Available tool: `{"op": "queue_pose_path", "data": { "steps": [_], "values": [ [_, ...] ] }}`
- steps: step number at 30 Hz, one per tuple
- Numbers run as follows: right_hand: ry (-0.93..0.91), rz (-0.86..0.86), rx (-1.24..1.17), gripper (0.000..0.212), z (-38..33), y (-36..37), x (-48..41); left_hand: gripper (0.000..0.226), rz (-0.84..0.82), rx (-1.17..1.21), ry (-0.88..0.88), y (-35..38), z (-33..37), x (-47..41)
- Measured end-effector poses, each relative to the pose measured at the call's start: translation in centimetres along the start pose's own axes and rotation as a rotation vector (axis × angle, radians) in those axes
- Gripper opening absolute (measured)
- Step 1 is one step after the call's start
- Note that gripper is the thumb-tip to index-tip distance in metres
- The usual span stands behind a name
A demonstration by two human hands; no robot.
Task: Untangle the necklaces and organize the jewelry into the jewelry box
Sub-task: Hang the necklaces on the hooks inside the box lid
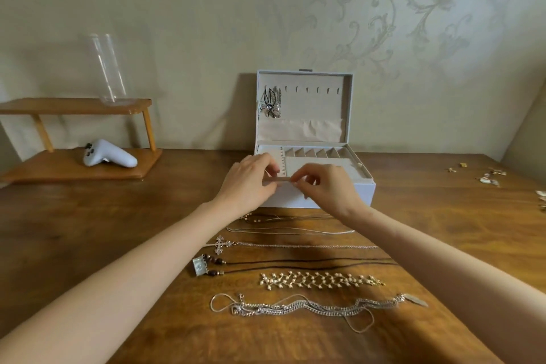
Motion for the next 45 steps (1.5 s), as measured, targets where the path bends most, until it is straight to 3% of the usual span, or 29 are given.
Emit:
{"op": "queue_pose_path", "data": {
  "steps": [8,14,17,25,27,30,36,38,45],
  "values": [
    [0.014,-0.231,0.540,0.021,1.5,1.4,2.6,0.008,-0.116,-0.016,0.025,0.3,0.6,2.4],
    [0.017,-0.276,0.602,0.020,1.7,1.9,2.5,0.009,-0.069,-0.079,0.110,0.2,1.6,3.3],
    [-0.032,-0.319,0.629,0.024,1.5,1.8,2.4,0.009,-0.155,-0.036,0.073,0.9,2.2,3.4],
    [-0.046,-0.254,0.301,0.013,1.5,-0.3,1.7,0.037,-0.419,0.010,0.031,3.4,3.0,1.8],
    [-0.058,-0.225,0.212,0.010,1.8,-0.6,1.5,0.032,-0.448,0.025,0.015,3.7,3.1,1.3],
    [-0.064,-0.206,0.082,0.002,1.9,-1.0,1.1,0.006,-0.397,0.102,0.000,3.5,3.1,0.6],
    [0.102,-0.353,-0.349,0.011,2.0,-1.6,1.2,0.011,-0.225,0.370,-0.075,1.8,2.6,-1.1],
    [0.111,-0.366,-0.327,0.018,2.1,-2.4,0.9,0.014,-0.205,0.395,-0.082,1.5,2.2,-1.6],
    [0.118,-0.298,-0.185,0.012,3.8,-4.7,-0.3,0.022,-0.224,0.380,-0.072,1.1,0.8,-1.2]
  ]
}}
Point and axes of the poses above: each hand's wrist, its own x-axis away from the middle knuckle, its own y-axis out of the palm, z = x × y, the point moved 6 cm from there along -x, towards the middle knuckle, and after that the axes turned 1 degree about y, right-handed, at the moved point
